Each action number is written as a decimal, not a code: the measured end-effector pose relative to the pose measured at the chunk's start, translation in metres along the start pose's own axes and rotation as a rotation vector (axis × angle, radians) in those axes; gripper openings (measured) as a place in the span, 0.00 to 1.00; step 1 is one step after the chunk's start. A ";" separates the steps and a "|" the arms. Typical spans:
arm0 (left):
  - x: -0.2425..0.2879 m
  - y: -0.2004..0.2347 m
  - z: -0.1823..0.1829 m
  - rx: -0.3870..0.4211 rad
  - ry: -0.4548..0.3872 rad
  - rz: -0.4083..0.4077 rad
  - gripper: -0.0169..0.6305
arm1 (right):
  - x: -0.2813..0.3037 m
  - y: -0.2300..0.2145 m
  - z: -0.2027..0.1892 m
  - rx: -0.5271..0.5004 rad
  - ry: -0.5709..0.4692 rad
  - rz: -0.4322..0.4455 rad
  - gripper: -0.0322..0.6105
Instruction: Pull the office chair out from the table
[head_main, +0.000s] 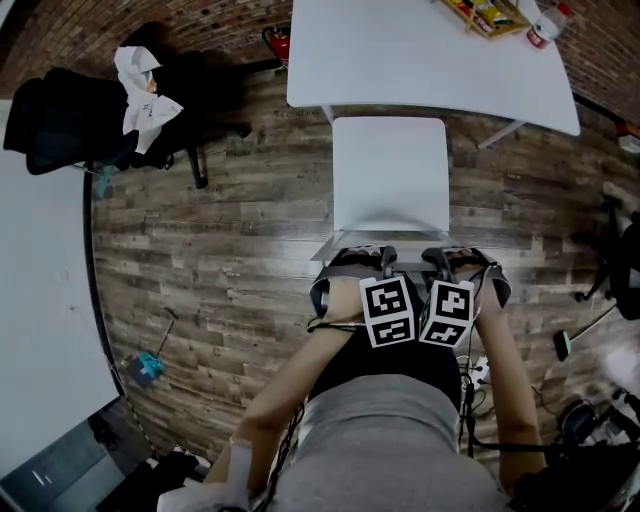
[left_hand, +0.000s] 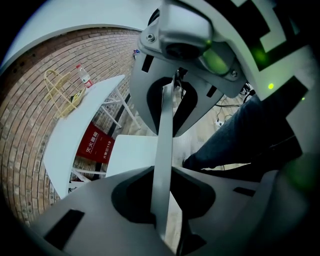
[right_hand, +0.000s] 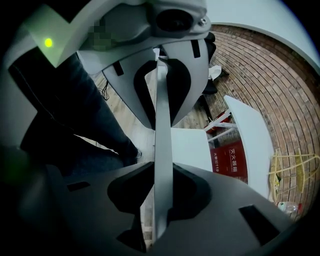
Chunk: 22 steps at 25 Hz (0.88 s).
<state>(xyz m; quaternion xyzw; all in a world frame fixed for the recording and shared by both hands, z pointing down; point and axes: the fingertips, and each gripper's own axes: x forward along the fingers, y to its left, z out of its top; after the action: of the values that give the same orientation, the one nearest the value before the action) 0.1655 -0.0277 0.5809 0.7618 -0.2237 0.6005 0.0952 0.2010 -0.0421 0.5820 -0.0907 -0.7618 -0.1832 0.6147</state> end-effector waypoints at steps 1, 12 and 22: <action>-0.001 -0.006 -0.001 -0.003 0.002 -0.002 0.16 | -0.002 0.006 0.001 0.000 -0.001 0.002 0.18; -0.005 -0.033 0.000 -0.037 -0.028 0.011 0.16 | -0.013 0.029 0.009 -0.015 -0.053 0.006 0.19; -0.027 -0.032 0.012 -0.158 -0.236 0.018 0.32 | -0.023 0.033 0.008 0.008 -0.118 -0.008 0.35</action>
<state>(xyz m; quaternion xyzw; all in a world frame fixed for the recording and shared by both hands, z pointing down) 0.1859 0.0011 0.5555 0.8152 -0.2869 0.4880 0.1224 0.2105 -0.0068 0.5637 -0.0955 -0.7978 -0.1770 0.5684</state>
